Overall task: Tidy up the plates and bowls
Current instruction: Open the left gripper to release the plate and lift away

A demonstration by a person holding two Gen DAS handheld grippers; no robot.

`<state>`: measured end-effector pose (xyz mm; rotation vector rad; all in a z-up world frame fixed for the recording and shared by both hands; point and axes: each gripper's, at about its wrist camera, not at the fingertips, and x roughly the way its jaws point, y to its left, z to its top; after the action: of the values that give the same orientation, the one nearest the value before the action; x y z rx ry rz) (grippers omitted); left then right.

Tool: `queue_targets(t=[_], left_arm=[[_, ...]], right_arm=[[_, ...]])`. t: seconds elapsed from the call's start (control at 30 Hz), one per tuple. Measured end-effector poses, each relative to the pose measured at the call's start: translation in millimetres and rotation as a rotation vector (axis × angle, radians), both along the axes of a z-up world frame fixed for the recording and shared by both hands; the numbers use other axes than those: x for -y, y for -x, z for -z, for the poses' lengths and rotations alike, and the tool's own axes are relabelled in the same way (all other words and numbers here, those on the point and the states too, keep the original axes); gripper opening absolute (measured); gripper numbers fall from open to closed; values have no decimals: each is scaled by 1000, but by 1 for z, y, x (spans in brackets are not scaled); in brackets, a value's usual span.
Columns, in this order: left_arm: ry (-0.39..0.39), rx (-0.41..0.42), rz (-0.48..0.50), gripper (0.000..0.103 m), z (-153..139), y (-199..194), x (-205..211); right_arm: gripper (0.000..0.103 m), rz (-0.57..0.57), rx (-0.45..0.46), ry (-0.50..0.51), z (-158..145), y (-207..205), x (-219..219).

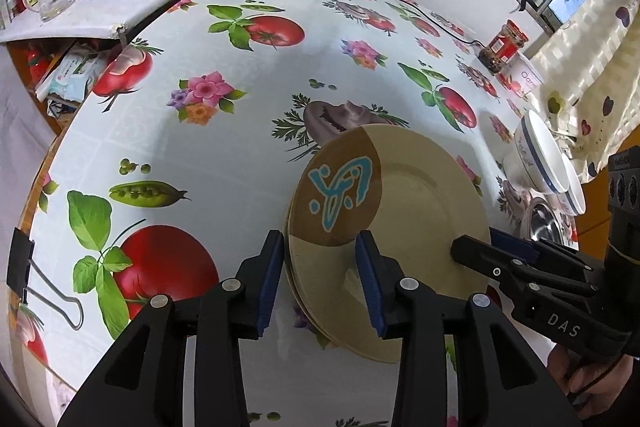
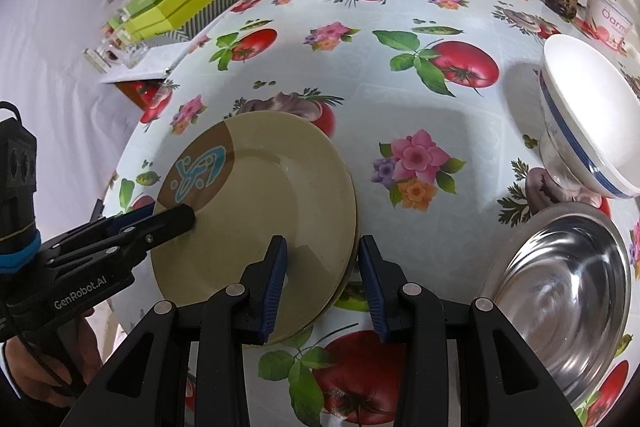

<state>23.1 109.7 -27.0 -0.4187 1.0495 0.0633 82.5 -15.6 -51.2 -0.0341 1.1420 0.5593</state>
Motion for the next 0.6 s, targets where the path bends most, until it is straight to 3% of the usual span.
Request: queue_targets(t=[0.3, 0.43, 0.6], left_arm=[[34, 39, -29, 38, -7, 3, -9], [10, 39, -3, 38, -9, 2, 0], [17, 42, -3, 38, -10, 4, -2]], right_arm=[[36, 12, 28, -30, -7, 3, 16], [26, -6, 24, -32, -4, 6, 13], [26, -17, 32, -35, -5, 8, 12]])
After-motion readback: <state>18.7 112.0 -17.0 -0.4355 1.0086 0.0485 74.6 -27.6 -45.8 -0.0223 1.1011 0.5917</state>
